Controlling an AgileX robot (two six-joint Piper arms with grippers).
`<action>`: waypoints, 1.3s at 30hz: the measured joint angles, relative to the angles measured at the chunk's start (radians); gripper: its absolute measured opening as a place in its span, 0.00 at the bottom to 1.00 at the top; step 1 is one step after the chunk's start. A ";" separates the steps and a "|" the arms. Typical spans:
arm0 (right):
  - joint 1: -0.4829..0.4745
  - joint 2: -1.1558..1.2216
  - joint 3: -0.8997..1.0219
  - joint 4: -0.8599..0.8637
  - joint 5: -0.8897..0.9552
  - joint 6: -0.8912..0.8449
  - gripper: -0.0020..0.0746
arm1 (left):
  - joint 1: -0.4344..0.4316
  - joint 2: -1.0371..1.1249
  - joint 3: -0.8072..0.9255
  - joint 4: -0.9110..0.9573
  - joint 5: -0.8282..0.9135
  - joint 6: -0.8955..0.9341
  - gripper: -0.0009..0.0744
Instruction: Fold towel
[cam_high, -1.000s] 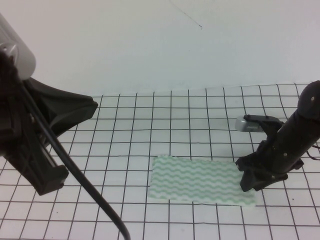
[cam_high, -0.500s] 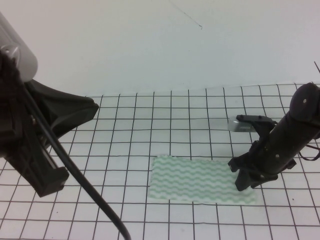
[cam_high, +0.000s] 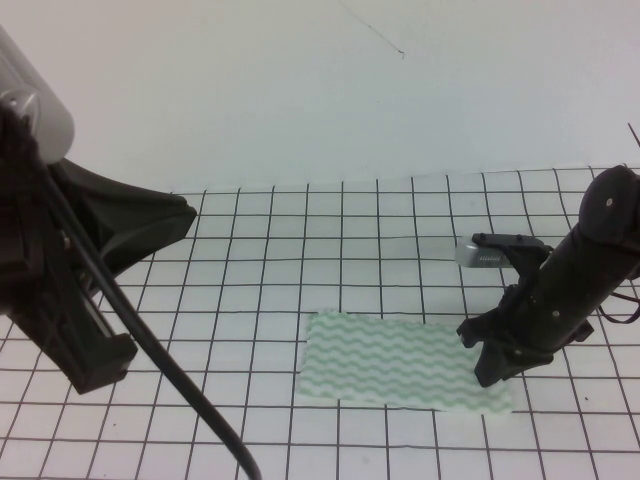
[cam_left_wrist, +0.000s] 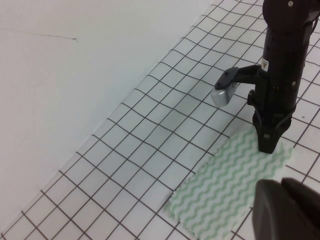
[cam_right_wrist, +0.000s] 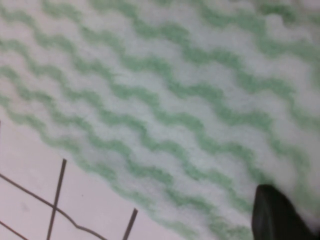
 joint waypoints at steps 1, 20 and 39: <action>0.000 0.000 0.000 0.000 0.002 -0.003 0.08 | 0.000 0.000 0.000 0.000 0.000 0.000 0.01; 0.000 0.006 0.000 -0.103 -0.016 0.089 0.35 | 0.000 0.000 0.000 0.000 0.011 0.014 0.01; 0.004 -0.003 -0.102 -0.057 0.079 0.082 0.03 | 0.000 0.000 0.000 -0.002 0.011 0.016 0.01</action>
